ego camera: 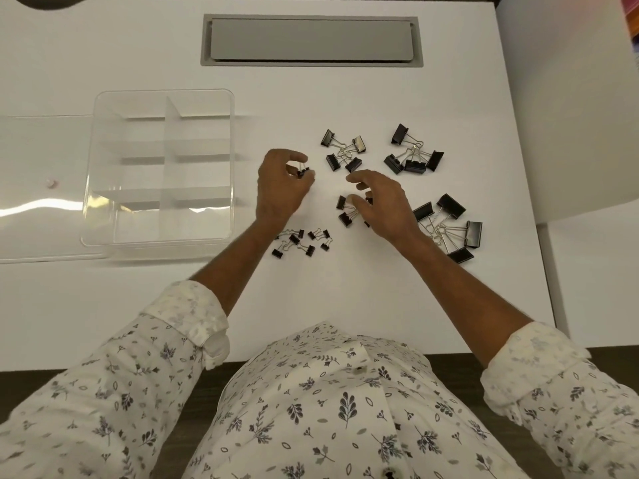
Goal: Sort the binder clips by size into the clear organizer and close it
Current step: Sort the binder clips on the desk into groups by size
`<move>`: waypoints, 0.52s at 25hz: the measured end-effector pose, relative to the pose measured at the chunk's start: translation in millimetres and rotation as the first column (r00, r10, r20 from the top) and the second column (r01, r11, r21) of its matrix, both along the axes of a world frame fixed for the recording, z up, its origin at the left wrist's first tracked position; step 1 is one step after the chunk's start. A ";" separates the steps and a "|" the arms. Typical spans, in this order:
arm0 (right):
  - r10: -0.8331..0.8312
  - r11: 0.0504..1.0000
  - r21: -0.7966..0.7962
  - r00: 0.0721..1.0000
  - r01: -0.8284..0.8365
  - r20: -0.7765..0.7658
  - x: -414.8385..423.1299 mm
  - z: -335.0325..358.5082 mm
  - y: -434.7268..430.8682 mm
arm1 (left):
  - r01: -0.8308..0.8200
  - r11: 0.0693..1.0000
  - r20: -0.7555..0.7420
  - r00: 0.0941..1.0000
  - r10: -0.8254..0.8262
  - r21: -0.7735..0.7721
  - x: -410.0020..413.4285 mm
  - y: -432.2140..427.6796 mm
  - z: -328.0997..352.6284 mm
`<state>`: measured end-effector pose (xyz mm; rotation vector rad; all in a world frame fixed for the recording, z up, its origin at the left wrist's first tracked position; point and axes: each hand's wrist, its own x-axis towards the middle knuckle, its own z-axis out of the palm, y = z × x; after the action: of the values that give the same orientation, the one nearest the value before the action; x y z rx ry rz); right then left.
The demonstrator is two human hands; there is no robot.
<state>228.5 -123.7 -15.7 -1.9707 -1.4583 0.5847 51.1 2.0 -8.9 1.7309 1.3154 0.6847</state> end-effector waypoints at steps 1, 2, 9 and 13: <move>0.008 1.000 0.007 1.000 -0.008 -0.020 0.9 1.8 -0.3 | -0.016 0.996 0.054 0.998 0.021 -0.082 6.2 -8.1 2.6; 0.022 1.000 0.016 0.999 -0.021 -0.032 1.2 4.2 -0.7 | -0.018 0.982 0.101 0.994 0.038 -0.188 12.0 -15.8 5.7; 0.046 0.992 0.116 0.998 -0.040 -0.045 3.2 11.2 -8.0 | 0.149 0.817 0.387 0.917 0.097 -0.556 31.3 -44.5 16.9; 0.019 0.995 0.097 0.995 -0.009 -0.102 7.1 16.5 -7.3 | 0.172 0.825 0.316 0.949 0.009 -0.539 33.5 -41.6 17.6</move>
<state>235.6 -131.1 0.8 -1.8301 -1.4122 0.6013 84.6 -39.6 8.7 1.1376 1.0735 0.4297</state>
